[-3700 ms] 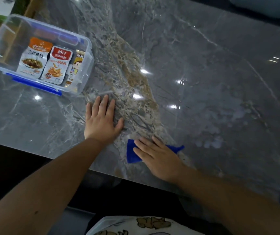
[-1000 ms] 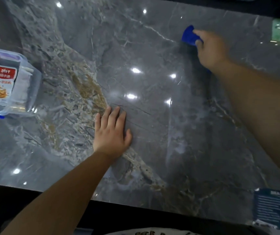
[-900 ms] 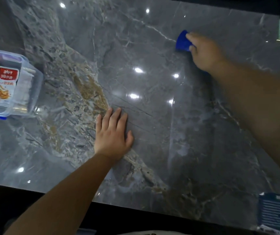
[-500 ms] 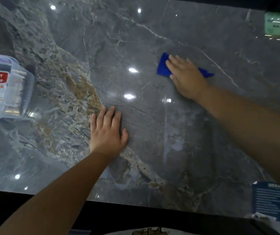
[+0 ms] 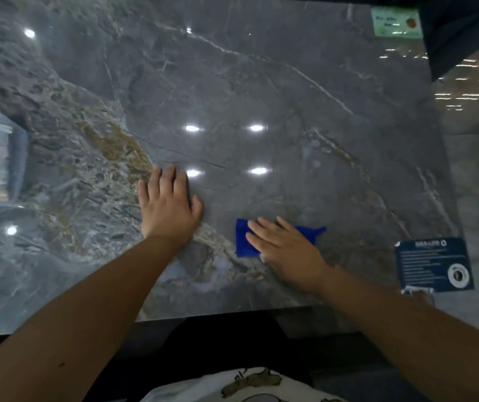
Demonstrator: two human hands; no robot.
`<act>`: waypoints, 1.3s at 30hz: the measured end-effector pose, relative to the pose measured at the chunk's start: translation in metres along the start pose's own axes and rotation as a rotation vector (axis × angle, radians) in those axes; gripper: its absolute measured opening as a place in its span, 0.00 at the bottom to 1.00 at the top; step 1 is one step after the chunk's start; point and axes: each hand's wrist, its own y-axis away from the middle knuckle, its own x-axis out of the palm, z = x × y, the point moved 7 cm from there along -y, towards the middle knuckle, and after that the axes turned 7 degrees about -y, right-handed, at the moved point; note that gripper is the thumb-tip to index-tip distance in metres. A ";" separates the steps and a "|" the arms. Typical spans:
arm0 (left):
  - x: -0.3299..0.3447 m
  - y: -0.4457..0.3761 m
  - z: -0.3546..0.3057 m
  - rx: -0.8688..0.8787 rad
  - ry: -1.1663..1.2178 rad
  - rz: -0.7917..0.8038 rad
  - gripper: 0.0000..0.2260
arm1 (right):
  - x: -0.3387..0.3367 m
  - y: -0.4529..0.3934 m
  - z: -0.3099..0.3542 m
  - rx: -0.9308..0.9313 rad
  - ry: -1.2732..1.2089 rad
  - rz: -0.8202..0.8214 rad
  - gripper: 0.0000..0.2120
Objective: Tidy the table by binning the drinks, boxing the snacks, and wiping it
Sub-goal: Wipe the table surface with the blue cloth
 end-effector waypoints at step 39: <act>0.003 -0.008 -0.093 0.021 -0.052 -0.046 0.26 | -0.170 -0.176 -0.324 0.374 -0.284 -0.311 0.22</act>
